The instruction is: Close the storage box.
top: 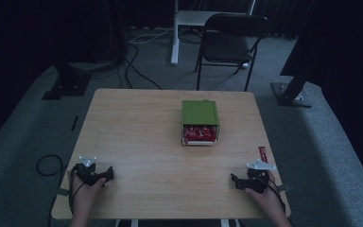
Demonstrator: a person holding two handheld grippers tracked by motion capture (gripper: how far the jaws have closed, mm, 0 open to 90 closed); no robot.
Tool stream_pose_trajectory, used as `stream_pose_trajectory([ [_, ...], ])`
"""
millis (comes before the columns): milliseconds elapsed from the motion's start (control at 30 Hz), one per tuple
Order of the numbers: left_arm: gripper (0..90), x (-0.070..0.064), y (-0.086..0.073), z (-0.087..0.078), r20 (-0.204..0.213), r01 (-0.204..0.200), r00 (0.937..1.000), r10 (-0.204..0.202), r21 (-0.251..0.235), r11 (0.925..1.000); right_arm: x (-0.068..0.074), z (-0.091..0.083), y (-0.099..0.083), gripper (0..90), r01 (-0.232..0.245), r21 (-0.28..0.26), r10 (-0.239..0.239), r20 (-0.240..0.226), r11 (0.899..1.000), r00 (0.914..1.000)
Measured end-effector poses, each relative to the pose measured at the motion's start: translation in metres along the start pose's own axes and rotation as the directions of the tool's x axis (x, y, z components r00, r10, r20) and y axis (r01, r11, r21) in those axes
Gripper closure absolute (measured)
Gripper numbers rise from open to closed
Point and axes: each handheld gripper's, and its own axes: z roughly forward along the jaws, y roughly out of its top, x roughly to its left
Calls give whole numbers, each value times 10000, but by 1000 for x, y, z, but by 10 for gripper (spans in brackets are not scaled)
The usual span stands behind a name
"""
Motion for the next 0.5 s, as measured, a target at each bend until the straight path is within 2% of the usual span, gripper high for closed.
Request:
stream_pose_trajectory([
  [433, 37, -2, 1, 1, -189, 229, 9996, -229, 2, 9997, 0, 0, 0, 112, 5, 1, -5, 0, 10000, 10000],
  [500, 37, -3, 1, 1, -399, 455, 9982, -455, -17, 9990, 0, 0, 0, 112, 5, 0, -5, 0, 10000, 10000],
])
